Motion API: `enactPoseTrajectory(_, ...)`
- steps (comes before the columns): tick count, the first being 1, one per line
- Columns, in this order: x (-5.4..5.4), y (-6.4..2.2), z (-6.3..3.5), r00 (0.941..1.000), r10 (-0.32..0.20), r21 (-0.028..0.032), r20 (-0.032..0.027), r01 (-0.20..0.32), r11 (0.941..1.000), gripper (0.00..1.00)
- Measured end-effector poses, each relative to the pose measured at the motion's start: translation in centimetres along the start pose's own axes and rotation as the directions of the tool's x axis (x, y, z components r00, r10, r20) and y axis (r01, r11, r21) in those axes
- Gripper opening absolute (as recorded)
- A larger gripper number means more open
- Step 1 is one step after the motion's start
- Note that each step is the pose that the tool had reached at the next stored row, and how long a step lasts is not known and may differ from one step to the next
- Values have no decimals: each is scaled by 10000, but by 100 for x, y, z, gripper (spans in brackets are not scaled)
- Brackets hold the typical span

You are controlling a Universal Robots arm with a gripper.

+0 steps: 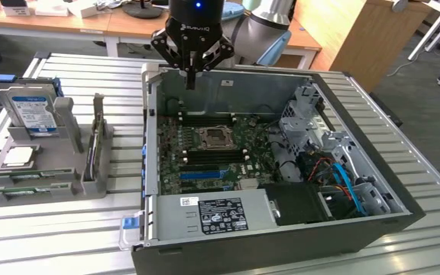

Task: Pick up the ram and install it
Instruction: 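Reach for the ram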

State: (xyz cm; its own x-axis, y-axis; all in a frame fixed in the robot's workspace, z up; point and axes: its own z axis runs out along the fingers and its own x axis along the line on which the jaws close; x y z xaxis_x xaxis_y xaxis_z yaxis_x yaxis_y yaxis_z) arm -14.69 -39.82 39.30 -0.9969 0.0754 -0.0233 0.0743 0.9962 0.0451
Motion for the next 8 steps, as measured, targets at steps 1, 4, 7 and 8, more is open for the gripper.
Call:
enactPoseTrajectory(1,13,-1,0,10000,0,-1,0,0,10000,11)
enactPoseTrajectory(4,55,-3,0,10000,-2,0,0,2,10000,11)
enactPoseTrajectory(7,99,-5,-1,10000,-1,0,0,1,10000,11)
enactPoseTrajectory(8,119,-6,-1,10000,0,0,0,0,10000,11)
